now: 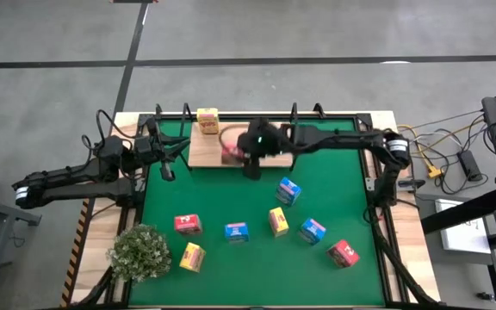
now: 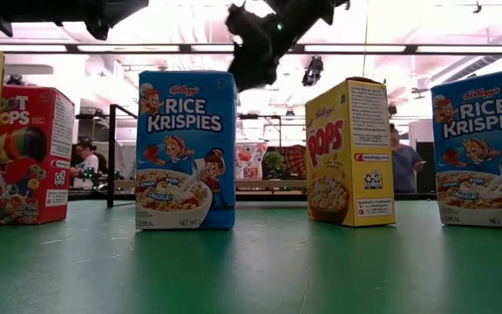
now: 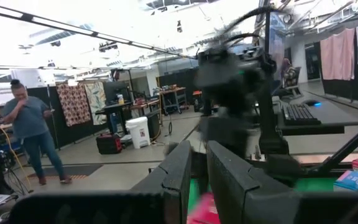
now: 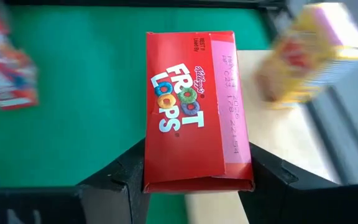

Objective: Stack cereal on shelf
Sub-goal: Put the top red cereal box on the shelf

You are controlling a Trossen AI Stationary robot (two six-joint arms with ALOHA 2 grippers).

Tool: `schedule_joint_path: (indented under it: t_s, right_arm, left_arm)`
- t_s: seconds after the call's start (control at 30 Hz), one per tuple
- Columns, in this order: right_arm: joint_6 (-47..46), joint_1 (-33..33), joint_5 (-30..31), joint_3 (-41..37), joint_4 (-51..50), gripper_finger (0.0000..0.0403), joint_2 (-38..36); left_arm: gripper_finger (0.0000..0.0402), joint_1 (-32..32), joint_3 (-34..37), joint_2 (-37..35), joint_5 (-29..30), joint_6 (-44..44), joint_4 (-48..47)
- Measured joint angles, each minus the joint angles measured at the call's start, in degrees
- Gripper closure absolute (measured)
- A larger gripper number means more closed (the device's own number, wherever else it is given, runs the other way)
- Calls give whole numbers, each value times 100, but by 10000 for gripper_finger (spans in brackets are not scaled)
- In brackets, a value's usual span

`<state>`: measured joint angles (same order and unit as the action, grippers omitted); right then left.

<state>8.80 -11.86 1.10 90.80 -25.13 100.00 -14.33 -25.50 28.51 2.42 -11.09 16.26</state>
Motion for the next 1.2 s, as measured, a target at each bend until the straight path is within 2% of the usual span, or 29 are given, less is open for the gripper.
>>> schedule_joint_path:
  t_s: [0.23,0.43,0.73,1.2]
  right_arm:
    - [875,-941,-766,0,157,223,83]
    - [1183,-1559,-1536,-2,465,222,352]
    - [1522,-1923,-1609,-2,532,222,617]
    - [1816,-2008,-1606,-2,734,218,694]
  left_arm:
    - [365,0,0,0,0,-1,-1]
    - [365,-2,0,0,0,0,-10]
    - [365,-2,0,26,0,-2,-36]
    - [365,-1,0,28,2,0,-74]
